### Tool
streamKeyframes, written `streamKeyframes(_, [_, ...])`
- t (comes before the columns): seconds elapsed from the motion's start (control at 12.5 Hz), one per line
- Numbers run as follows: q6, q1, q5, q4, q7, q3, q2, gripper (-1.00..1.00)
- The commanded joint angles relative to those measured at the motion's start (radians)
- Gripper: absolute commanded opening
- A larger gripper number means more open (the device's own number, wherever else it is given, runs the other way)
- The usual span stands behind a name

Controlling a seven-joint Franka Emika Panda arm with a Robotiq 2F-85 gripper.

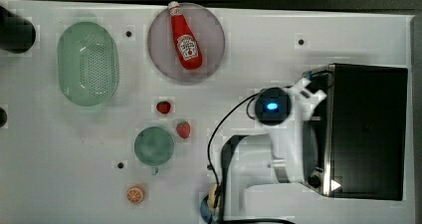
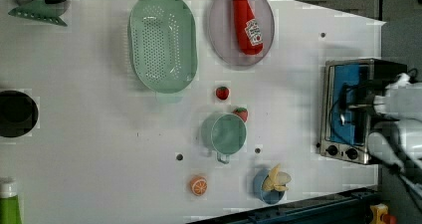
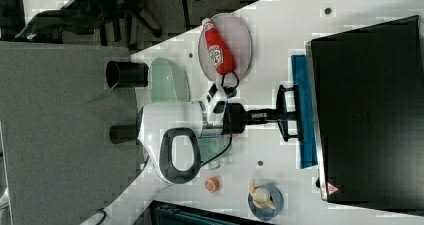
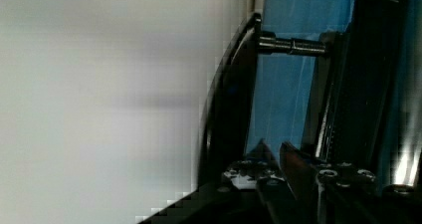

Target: Flap open oven.

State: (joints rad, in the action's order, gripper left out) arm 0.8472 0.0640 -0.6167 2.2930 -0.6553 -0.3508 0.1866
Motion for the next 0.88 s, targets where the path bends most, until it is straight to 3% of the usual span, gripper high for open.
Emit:
streamKeyframes(0.08, [-0.018, 0.072, -0.132, 0.036, 0.281, 0.067, 0.061, -0.65])
streamKeyframes(0.4, [-0.020, 0.102, -0.207, 0.009, 0.516, 0.113, 0.182, -0.65])
streamKeyframes(0.88, [0.033, 0.128, -0.215, -0.093, 0.540, 0.123, 0.344, -0.65])
